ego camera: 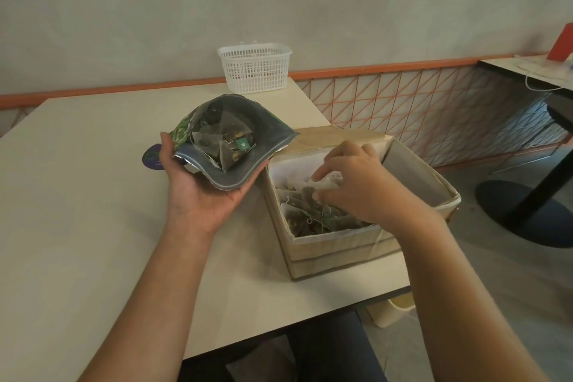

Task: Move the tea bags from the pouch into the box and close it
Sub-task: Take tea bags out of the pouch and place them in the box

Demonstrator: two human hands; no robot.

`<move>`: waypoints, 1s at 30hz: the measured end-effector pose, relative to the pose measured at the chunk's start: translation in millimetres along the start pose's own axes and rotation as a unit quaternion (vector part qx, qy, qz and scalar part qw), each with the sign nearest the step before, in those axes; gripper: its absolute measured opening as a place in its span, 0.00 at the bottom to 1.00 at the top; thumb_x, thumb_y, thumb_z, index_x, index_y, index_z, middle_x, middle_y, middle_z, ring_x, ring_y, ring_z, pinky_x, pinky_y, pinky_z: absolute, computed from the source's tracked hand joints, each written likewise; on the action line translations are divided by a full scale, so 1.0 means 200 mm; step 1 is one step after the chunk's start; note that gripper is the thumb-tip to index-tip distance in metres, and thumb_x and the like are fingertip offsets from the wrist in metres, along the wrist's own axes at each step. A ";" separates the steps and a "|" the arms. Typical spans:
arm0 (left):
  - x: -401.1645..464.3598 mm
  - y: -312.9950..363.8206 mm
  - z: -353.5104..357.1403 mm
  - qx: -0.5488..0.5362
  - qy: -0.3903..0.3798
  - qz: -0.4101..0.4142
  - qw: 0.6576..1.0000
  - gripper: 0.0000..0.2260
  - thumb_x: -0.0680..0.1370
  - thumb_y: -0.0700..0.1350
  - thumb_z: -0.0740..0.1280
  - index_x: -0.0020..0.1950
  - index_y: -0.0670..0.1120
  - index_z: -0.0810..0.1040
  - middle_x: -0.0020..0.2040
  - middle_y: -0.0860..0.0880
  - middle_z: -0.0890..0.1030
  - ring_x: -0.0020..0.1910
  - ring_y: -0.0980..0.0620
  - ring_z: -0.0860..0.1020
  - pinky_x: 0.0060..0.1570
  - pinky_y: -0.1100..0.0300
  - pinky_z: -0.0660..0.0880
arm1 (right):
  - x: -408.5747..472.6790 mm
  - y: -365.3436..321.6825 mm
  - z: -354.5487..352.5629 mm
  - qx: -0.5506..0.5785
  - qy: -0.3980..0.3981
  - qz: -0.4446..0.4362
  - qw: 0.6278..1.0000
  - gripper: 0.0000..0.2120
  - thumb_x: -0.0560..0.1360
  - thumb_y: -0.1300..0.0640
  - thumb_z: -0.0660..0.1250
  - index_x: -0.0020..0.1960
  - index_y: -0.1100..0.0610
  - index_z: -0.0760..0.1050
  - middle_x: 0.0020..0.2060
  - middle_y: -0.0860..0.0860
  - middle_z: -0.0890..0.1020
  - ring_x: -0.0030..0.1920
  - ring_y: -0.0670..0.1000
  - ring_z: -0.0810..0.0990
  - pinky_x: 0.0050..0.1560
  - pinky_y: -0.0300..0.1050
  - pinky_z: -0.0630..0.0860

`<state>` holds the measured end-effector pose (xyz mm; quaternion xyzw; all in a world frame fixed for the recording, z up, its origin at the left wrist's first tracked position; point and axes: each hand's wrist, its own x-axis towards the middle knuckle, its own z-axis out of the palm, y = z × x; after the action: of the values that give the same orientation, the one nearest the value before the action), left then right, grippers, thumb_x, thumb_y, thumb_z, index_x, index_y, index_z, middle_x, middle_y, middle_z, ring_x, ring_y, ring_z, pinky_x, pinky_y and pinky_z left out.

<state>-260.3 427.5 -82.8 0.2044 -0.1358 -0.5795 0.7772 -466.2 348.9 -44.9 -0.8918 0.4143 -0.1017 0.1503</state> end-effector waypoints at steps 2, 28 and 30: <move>0.00 0.00 0.00 -0.004 -0.003 -0.002 1.000 0.35 0.76 0.72 0.57 0.70 0.48 0.75 0.67 0.35 0.77 0.65 0.31 0.76 0.66 0.36 0.70 | 0.03 -0.01 0.04 0.026 -0.052 0.005 0.998 0.21 0.75 0.50 0.69 0.67 0.47 0.72 0.65 0.48 0.73 0.65 0.51 0.67 0.64 0.48 0.67; 0.01 0.01 -0.02 -0.007 -0.010 -0.006 1.000 0.35 0.75 0.72 0.58 0.71 0.48 0.74 0.67 0.36 0.77 0.65 0.32 0.76 0.67 0.36 0.69 | -0.06 0.06 -0.11 -0.010 -0.129 0.060 0.990 0.12 0.73 0.66 0.69 0.47 0.50 0.80 0.45 0.47 0.80 0.44 0.48 0.79 0.44 0.40 0.78; 0.01 0.01 -0.01 -0.007 -0.011 -0.006 1.000 0.35 0.75 0.72 0.58 0.70 0.48 0.75 0.67 0.36 0.78 0.65 0.32 0.76 0.66 0.36 0.70 | -0.05 0.04 -0.13 0.039 -0.075 0.051 0.995 0.13 0.73 0.67 0.68 0.44 0.49 0.78 0.42 0.46 0.81 0.40 0.45 0.79 0.43 0.39 0.79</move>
<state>-257.5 426.6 -84.6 0.1936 -0.1388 -0.5871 0.7737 -485.4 346.8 -23.4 -0.8678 0.4430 -0.0430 0.2208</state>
